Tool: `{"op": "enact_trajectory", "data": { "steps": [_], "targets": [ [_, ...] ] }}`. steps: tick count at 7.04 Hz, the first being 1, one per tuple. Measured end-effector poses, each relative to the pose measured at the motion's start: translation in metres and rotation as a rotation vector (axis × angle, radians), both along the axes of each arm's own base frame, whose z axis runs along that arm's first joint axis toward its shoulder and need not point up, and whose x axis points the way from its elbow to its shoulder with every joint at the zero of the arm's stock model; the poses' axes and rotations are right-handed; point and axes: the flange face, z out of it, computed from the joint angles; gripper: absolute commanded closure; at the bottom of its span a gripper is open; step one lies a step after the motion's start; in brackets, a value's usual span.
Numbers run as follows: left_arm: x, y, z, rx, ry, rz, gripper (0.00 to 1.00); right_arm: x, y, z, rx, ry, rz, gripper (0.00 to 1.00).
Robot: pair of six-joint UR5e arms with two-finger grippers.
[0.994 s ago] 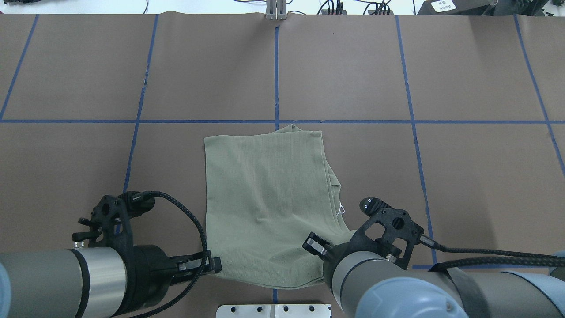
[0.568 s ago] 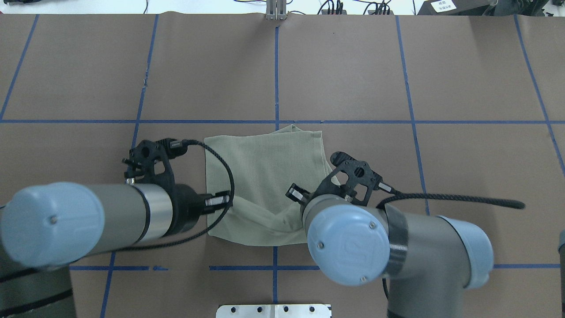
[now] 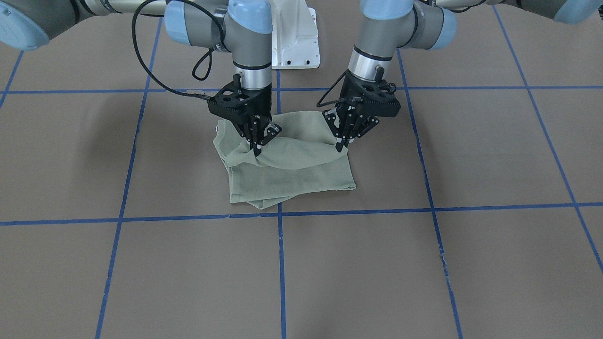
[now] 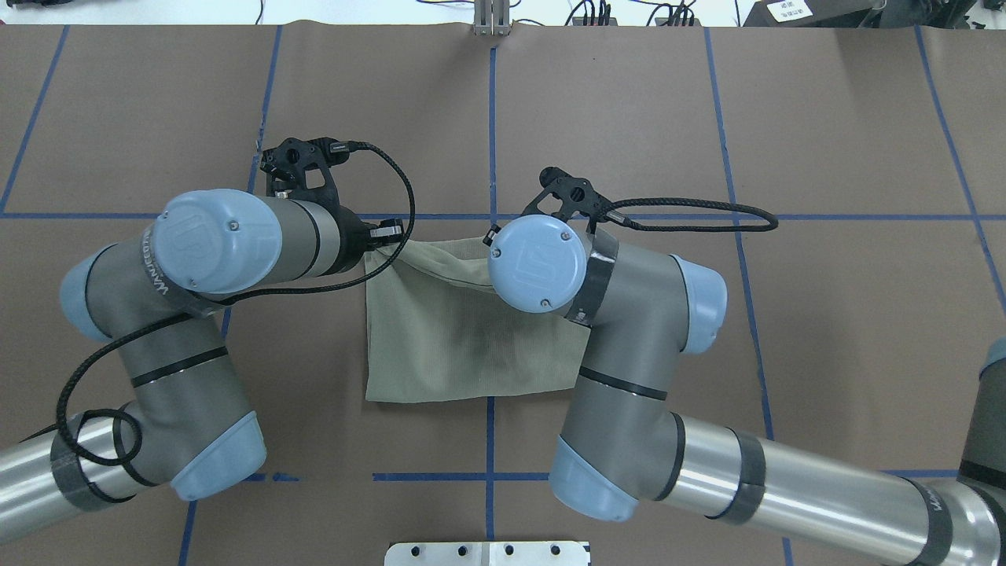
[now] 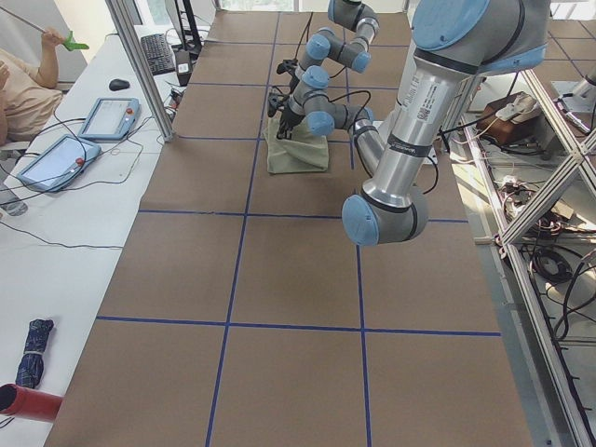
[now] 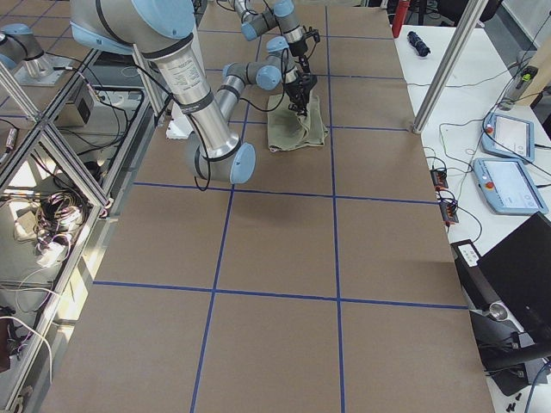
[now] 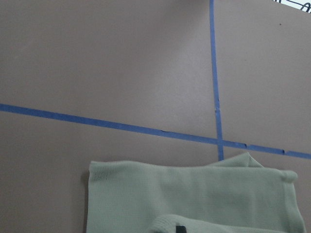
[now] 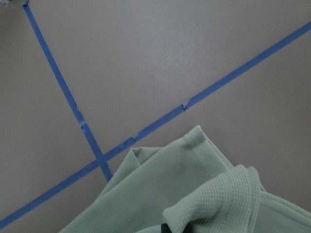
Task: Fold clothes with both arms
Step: 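Lift the near edge with both grippers and fold it over the far half, then lower the folded edge onto the far edge and open both grippers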
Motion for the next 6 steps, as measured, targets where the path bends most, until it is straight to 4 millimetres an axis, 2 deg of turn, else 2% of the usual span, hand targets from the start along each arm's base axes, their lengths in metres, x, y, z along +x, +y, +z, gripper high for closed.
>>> {"op": "enact_trajectory", "data": {
  "steps": [1, 2, 3, 5, 6],
  "targets": [
    [0.013, -0.016, 0.021, 0.001, -0.013, -0.007, 1.0, -0.015, -0.022, 0.012, 0.004, 0.013, 0.003, 1.0],
    [0.022, -0.025, 0.036, 0.0, -0.022, -0.009, 0.59, -0.025, -0.036, 0.022, 0.012, 0.022, 0.0, 0.5],
    [0.026, -0.029, 0.044, 0.0, -0.027, -0.008, 0.01, -0.03, -0.042, 0.028, 0.028, 0.033, -0.017, 0.01],
    [0.026, -0.029, 0.046, 0.056, -0.055, 0.032, 0.0, -0.028, -0.049, 0.025, 0.084, 0.063, -0.087, 0.0],
    [0.017, -0.033, 0.043, 0.101, -0.071, 0.086, 0.0, -0.02, -0.057, 0.013, 0.092, 0.051, -0.127, 0.0]
  ]
}}
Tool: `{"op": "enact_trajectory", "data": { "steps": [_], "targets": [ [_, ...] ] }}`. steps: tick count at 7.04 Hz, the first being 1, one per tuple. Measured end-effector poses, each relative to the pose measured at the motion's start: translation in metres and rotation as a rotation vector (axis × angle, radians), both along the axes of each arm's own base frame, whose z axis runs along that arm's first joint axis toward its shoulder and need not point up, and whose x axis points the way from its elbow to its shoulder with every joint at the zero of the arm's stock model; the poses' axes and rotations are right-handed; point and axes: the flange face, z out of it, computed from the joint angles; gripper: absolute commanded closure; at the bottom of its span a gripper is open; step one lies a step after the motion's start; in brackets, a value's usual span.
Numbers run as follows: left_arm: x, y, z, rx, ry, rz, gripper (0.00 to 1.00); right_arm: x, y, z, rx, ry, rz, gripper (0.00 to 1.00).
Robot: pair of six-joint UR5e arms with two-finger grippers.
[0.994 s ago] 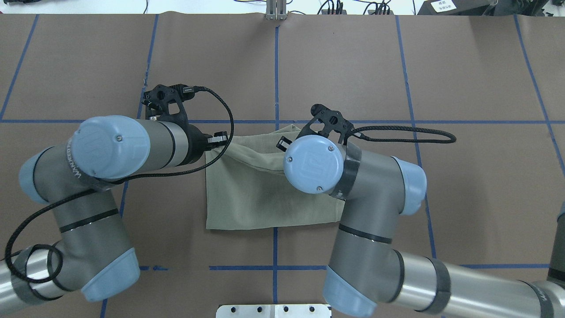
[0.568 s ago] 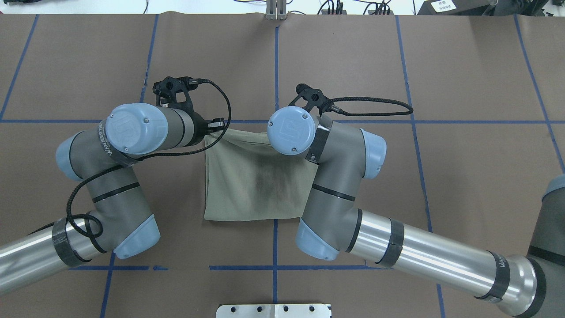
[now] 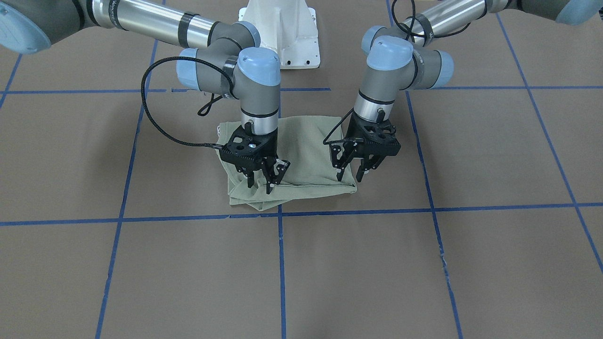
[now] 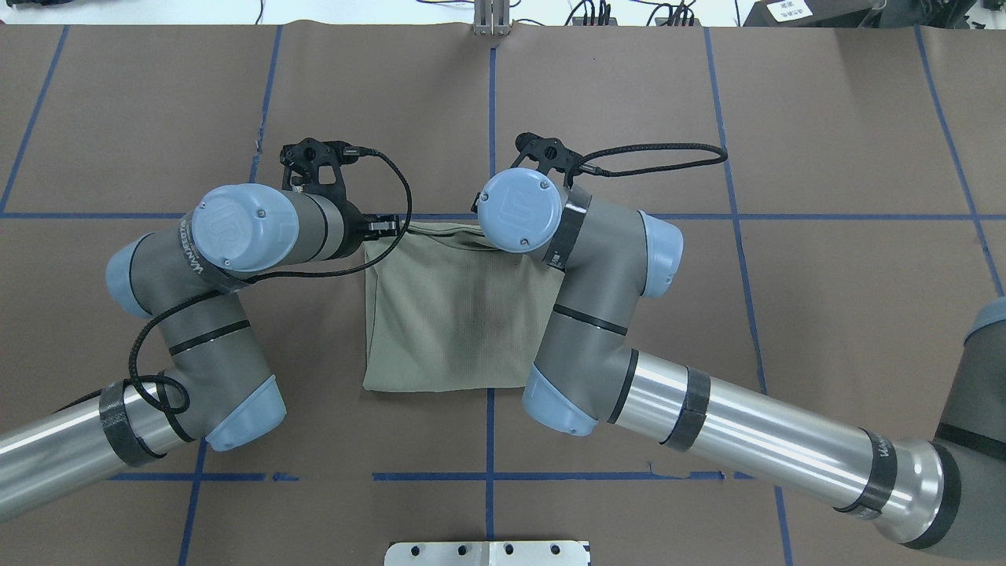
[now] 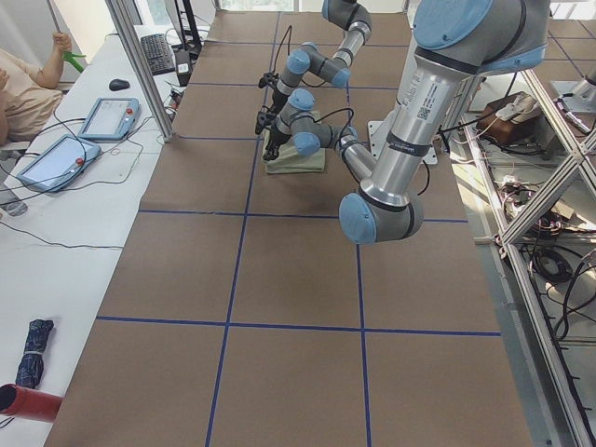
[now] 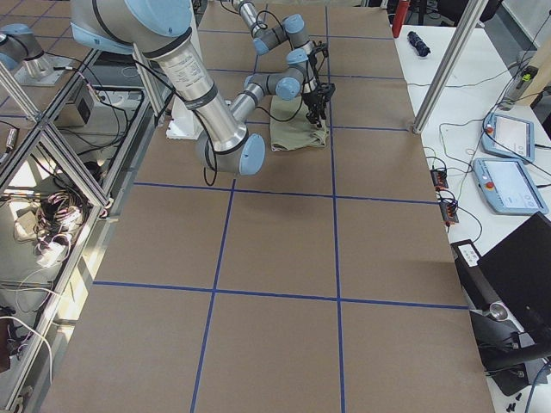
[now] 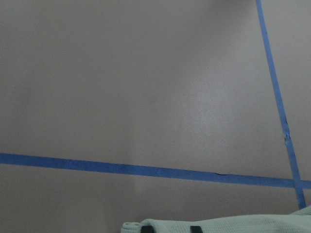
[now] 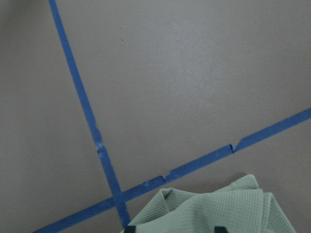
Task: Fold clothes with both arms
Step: 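Lower the folded edge onto the far edge and open both grippers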
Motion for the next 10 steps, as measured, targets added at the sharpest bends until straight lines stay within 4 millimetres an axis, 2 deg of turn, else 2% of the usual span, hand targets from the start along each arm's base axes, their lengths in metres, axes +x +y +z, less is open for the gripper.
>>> {"op": "enact_trajectory", "data": {
  "steps": [1, 2, 4, 5, 6, 7, 8, 10],
  "targets": [
    [-0.015, -0.008, -0.003, 0.03, -0.003, 0.065, 0.0, 0.007, -0.002, -0.013, 0.001, -0.02, -0.041, 0.0],
    [-0.027, -0.014, -0.006, 0.05, -0.001, 0.109, 0.0, 0.004, 0.006, -0.019, 0.006, -0.028, -0.07, 0.0],
    [-0.034, -0.016, -0.007, 0.059, 0.002, 0.132, 0.0, -0.029, 0.048, -0.008, 0.042, 0.02, -0.106, 0.0],
    [-0.034, -0.016, -0.007, 0.058, 0.003, 0.134, 0.0, -0.04, 0.06, 0.004, 0.061, 0.06, -0.123, 0.0],
    [-0.035, -0.016, -0.007, 0.057, 0.003, 0.134, 0.0, -0.042, 0.06, 0.015, 0.081, 0.101, -0.144, 0.0],
    [-0.035, -0.016, -0.007, 0.056, 0.003, 0.134, 0.0, -0.039, 0.046, 0.025, 0.096, 0.143, -0.155, 0.0],
    [-0.034, -0.016, -0.006, 0.056, 0.004, 0.134, 0.0, -0.033, 0.024, 0.04, 0.098, 0.188, -0.153, 0.0],
    [-0.034, -0.016, -0.006, 0.055, 0.004, 0.134, 0.0, -0.005, -0.033, 0.066, 0.104, 0.278, -0.141, 0.0]
  ]
}}
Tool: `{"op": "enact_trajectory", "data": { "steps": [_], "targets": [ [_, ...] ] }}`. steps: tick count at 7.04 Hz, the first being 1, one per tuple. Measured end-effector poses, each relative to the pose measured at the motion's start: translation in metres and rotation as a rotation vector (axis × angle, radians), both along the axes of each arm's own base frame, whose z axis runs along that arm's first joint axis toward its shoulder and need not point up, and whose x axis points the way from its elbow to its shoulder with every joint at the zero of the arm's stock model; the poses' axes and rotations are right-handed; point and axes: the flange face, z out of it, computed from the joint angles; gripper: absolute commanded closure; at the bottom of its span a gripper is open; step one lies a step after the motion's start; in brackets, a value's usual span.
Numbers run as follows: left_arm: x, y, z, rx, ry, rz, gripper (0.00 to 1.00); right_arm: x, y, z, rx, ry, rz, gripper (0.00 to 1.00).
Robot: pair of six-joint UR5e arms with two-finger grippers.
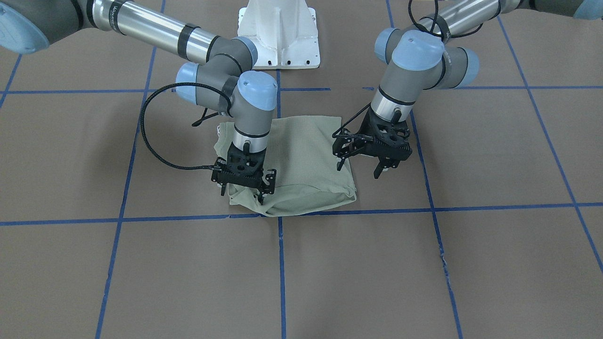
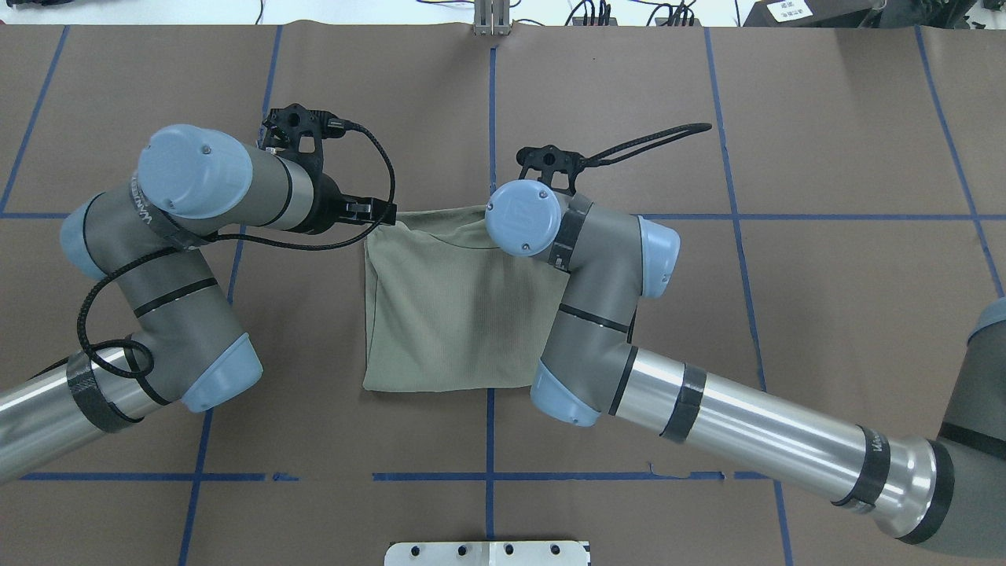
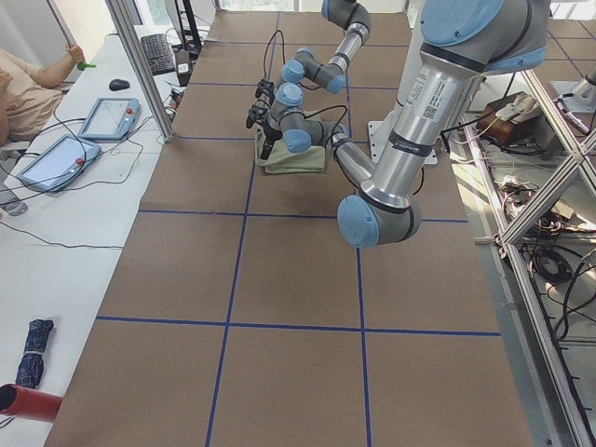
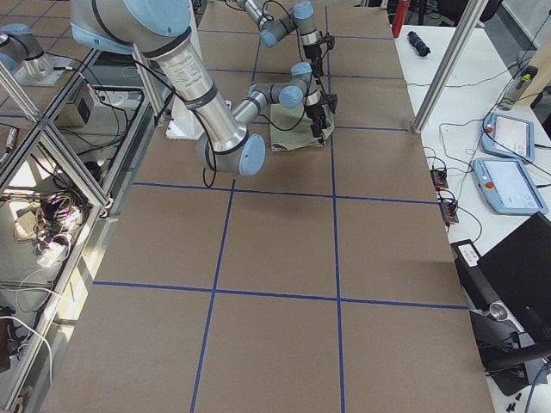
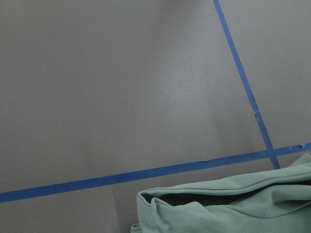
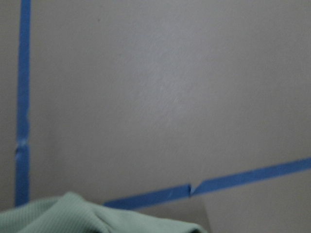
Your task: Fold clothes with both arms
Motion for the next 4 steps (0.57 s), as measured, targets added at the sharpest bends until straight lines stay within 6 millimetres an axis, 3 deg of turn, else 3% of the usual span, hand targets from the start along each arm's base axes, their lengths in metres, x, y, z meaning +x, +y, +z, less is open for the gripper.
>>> {"op": "enact_trajectory", "data": {
  "steps": [2, 3, 4],
  "targets": [
    [0.0, 0.0, 0.0, 0.0, 0.0, 0.0, 0.0, 0.041, -0.062, 0.03, 0.012, 0.083, 0.008, 0.0],
    [0.0, 0.0, 0.0, 0.0, 0.001, 0.001, 0.0, 0.053, -0.078, 0.03, 0.026, 0.073, 0.0, 0.0],
    [-0.001, 0.001, -0.001, 0.0, 0.002, 0.003, 0.0, 0.056, -0.082, 0.017, 0.029, 0.025, -0.024, 0.0]
  ]
}}
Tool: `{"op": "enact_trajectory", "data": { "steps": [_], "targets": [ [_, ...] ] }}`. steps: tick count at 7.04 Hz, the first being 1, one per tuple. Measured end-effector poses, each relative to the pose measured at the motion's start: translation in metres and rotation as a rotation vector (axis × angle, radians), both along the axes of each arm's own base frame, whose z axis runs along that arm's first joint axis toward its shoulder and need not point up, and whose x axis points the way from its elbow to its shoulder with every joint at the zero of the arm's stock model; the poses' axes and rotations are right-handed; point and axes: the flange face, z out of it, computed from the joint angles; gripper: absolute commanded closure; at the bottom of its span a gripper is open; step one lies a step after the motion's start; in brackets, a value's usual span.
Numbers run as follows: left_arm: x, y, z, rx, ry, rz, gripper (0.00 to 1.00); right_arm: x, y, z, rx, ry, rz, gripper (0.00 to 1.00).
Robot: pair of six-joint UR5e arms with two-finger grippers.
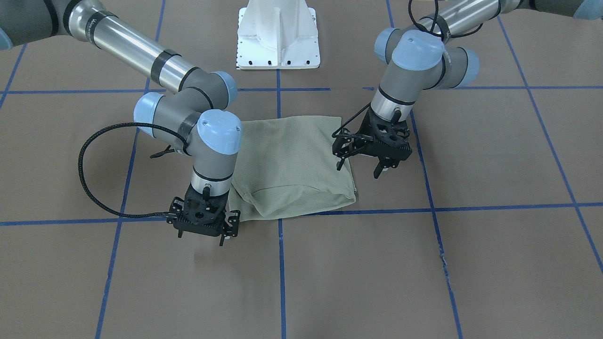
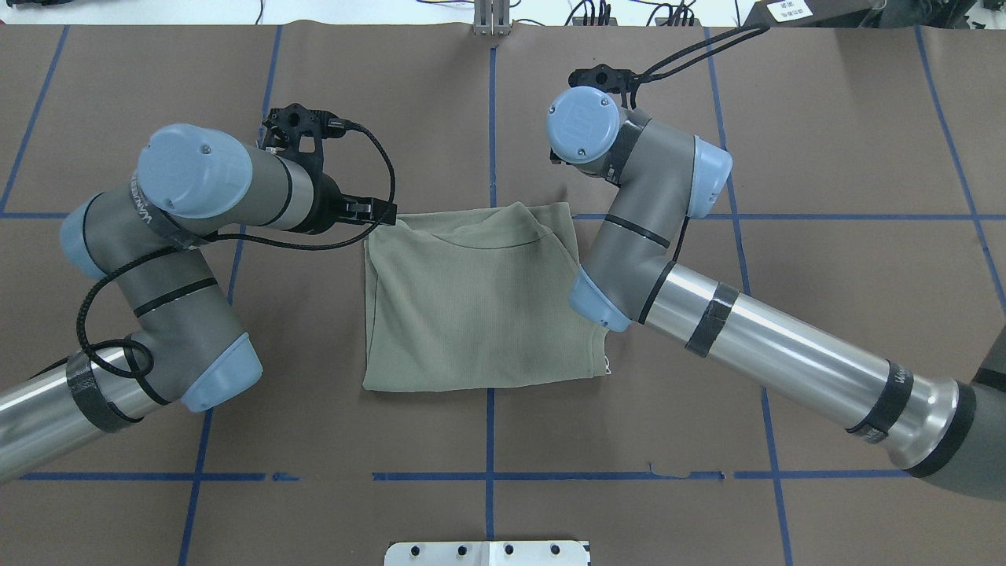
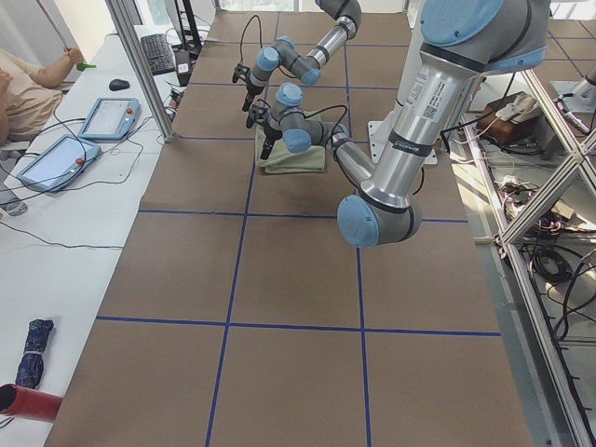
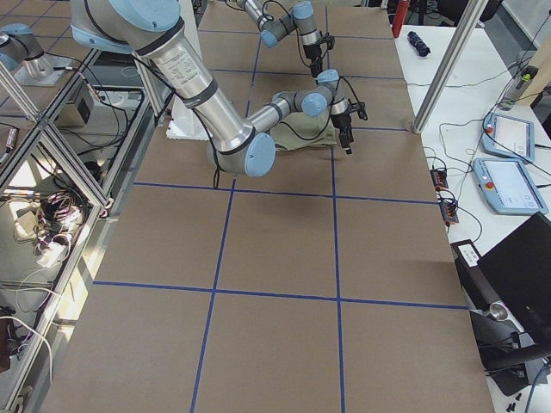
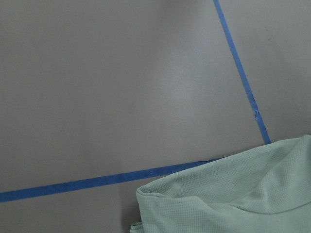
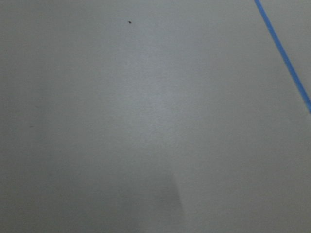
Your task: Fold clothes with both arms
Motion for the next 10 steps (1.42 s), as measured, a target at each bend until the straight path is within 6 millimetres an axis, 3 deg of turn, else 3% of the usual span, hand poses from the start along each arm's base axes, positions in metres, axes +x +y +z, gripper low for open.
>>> {"op": "enact_trajectory", "data": {
  "steps": [2, 3, 4, 5, 6, 8, 9, 10],
  "targets": [
    [-0.01, -0.001, 0.003, 0.007, -0.011, -0.002, 0.0, 0.012, 0.001, -0.03, -0.055, -0.118, -0.09, 0.0],
    [-0.026, -0.008, 0.014, 0.03, -0.04, 0.003, 0.0, 0.037, -0.009, -0.037, -0.083, -0.144, -0.14, 0.0],
    [-0.06, -0.021, 0.032, 0.079, -0.095, 0.026, 0.0, 0.078, -0.022, -0.037, -0.096, -0.128, -0.209, 0.0],
    [-0.116, -0.035, 0.058, 0.138, -0.176, 0.065, 0.0, 0.139, -0.034, -0.023, -0.096, -0.102, -0.291, 0.0],
    [-0.187, -0.05, 0.087, 0.202, -0.273, 0.115, 0.0, 0.217, -0.038, 0.008, -0.082, -0.084, -0.373, 0.0],
    [-0.363, -0.064, 0.164, 0.298, -0.46, 0.227, 0.0, 0.39, -0.031, 0.099, -0.04, -0.035, -0.54, 0.0],
    [-0.44, -0.057, 0.196, 0.284, -0.516, 0.257, 0.0, 0.467, -0.018, 0.151, -0.034, -0.021, -0.604, 0.0],
    [-0.498, -0.042, 0.222, 0.216, -0.533, 0.259, 0.0, 0.529, 0.007, 0.208, -0.056, -0.04, -0.629, 0.0]
  ]
}}
